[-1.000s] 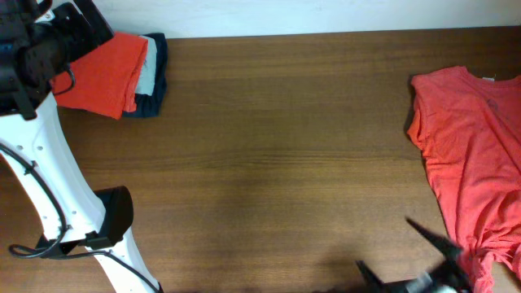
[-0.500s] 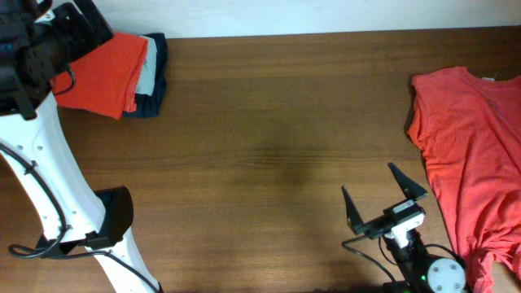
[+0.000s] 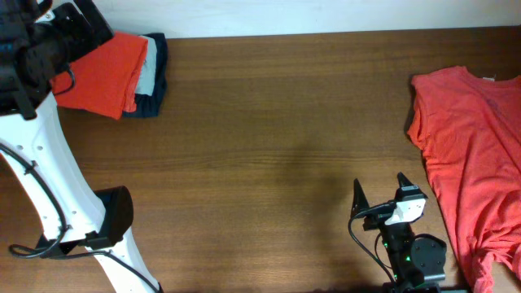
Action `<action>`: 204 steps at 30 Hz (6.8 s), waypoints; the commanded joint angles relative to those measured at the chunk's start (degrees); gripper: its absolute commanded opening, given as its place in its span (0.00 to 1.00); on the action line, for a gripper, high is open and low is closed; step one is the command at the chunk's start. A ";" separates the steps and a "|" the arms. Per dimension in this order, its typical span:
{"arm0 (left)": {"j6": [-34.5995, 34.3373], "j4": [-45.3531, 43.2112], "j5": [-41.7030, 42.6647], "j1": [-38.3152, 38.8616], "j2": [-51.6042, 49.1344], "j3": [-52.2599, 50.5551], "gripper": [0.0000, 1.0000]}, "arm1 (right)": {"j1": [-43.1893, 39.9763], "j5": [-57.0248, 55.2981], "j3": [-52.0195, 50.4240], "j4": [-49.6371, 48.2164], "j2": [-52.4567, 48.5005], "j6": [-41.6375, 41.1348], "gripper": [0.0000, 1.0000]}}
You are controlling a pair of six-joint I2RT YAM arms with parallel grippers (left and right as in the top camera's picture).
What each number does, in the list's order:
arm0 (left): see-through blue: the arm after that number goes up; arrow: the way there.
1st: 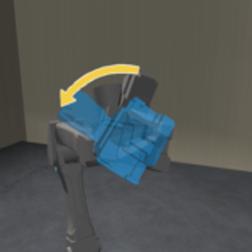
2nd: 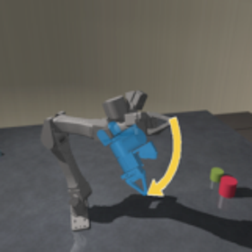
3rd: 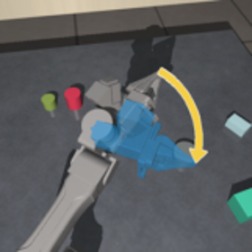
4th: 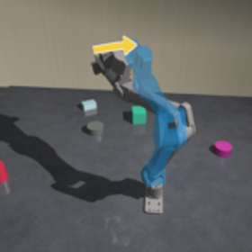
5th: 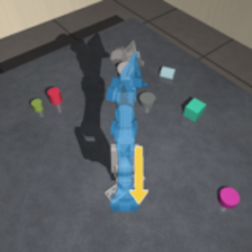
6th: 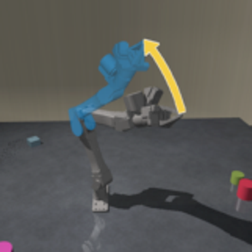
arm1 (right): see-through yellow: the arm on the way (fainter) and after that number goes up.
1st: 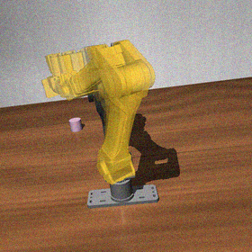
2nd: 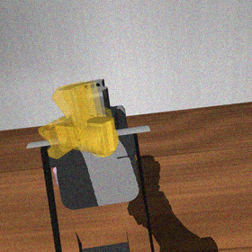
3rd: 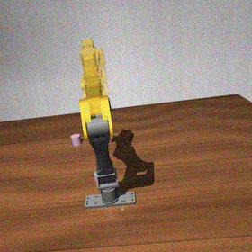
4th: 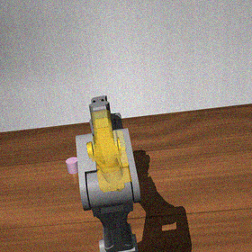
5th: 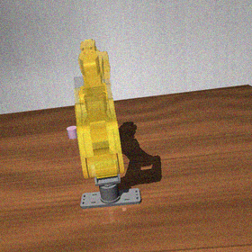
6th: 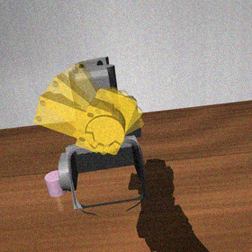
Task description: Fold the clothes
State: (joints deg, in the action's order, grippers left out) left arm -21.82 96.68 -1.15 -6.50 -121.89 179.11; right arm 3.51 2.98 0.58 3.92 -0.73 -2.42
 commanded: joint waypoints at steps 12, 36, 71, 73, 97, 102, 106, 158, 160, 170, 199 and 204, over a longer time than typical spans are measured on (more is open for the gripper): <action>0.92 0.00 -0.76 -0.13 0.72 -0.11 0.99 | -0.20 -1.77 -0.26 0.55 0.26 -0.66 0.98; 0.92 0.00 -0.76 0.09 1.64 -0.31 0.99 | -0.20 -1.77 -0.26 0.55 0.26 -0.66 0.98; 0.87 -34.16 1.62 0.09 50.36 -114.36 0.99 | -0.20 -1.77 -0.26 0.55 0.26 -0.66 0.98; 0.57 -40.46 2.05 0.09 50.36 -119.93 0.99 | -0.20 -1.77 -0.26 0.55 0.26 -0.66 0.98; 0.00 -102.53 6.54 0.09 59.10 -170.59 0.99 | -0.20 -1.77 -0.26 0.55 0.26 -0.66 0.98; 0.00 -107.58 6.56 0.09 64.37 -175.97 0.99 | -0.20 -1.77 -0.26 0.55 0.26 -0.66 0.98; -0.15 -108.83 6.60 0.09 68.24 -178.66 0.99 | -0.20 -1.77 -0.26 0.55 0.26 -0.66 0.98; 24.94 -91.95 0.48 8.22 121.59 -178.59 0.99 | -0.20 -1.77 -0.26 0.55 0.26 -0.66 0.98; 24.94 -91.95 0.48 8.22 121.59 -178.59 0.99 | -0.20 -1.77 -0.26 0.52 0.26 -0.66 0.98; 24.94 -91.93 0.48 8.22 121.59 -178.59 0.99 | -0.20 -1.77 -0.26 0.55 0.26 -0.66 0.98; 24.94 -91.93 0.48 8.22 121.48 -178.59 0.99 | -0.20 -1.77 -0.26 0.55 0.26 -0.66 0.98; 24.94 -91.93 0.48 8.22 121.48 -178.59 0.99 | -0.20 -1.77 -0.26 0.52 0.26 -0.66 0.98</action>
State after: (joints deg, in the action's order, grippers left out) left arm 2.20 4.47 -0.05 1.54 -0.80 0.69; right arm 3.51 1.91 0.58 4.10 -0.86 -2.83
